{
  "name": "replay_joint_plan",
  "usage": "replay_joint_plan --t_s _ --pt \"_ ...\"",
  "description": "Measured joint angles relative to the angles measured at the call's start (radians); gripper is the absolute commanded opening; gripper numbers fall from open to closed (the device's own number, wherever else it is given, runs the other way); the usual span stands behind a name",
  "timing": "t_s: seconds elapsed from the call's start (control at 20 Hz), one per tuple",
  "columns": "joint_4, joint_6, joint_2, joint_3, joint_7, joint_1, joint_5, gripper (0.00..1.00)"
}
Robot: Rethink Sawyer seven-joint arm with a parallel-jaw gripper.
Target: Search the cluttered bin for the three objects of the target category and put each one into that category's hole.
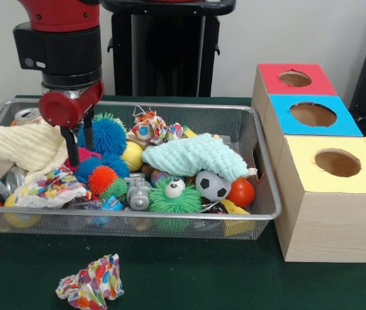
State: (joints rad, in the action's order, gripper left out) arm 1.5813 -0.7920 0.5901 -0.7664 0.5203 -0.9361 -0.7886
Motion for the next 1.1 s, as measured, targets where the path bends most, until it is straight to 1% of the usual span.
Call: replay_joint_plan --t_s 0.35,0.8,1.1 --pt "0.0 0.0 0.0 0.001 0.0 -0.016 0.026 1.0" --pt "0.0 0.0 0.0 0.002 0.0 -0.049 0.076 1.0" --pt "0.0 0.0 0.0 0.01 0.0 -0.051 0.097 1.0"
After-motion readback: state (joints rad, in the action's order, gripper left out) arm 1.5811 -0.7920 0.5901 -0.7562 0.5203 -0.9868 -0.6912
